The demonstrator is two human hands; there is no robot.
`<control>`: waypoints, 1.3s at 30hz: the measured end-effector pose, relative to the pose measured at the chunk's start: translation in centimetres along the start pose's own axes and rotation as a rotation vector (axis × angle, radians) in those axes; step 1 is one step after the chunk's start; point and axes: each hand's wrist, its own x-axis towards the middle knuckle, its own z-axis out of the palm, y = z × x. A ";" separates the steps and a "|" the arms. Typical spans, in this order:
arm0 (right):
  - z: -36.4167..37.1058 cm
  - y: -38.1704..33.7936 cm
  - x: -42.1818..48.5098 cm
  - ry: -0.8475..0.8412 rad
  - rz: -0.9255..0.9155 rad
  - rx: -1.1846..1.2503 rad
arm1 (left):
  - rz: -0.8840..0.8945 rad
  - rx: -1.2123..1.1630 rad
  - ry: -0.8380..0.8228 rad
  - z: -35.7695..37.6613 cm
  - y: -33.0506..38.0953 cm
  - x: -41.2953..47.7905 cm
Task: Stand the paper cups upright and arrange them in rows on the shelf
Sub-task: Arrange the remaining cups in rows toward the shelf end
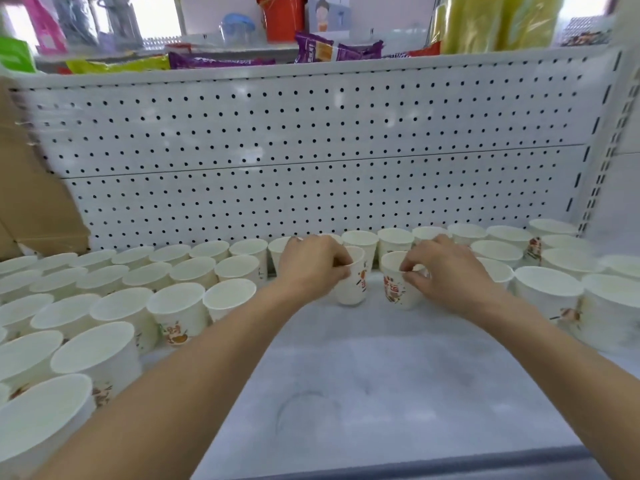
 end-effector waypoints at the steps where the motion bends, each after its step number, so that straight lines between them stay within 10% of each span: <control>1: -0.2 -0.3 -0.5 -0.002 -0.030 0.085 | -0.010 -0.037 0.008 -0.5 0.1 -0.8; 9: -1.4 -4.0 -5.4 -0.072 -0.269 0.361 | 0.036 -0.160 -0.040 -3.8 -1.0 -10.5; 23: -0.7 -7.1 -9.0 -0.071 -0.106 0.615 | -0.027 -0.279 -0.100 -5.1 -0.3 -15.8; 29: 0.0 -8.3 -8.9 -0.055 -0.079 0.629 | -0.079 -0.193 -0.010 -4.4 -0.8 -15.3; 39: 1.9 -15.6 -7.3 -0.101 -0.208 0.711 | -0.050 0.129 -0.316 -11.2 -7.5 -16.6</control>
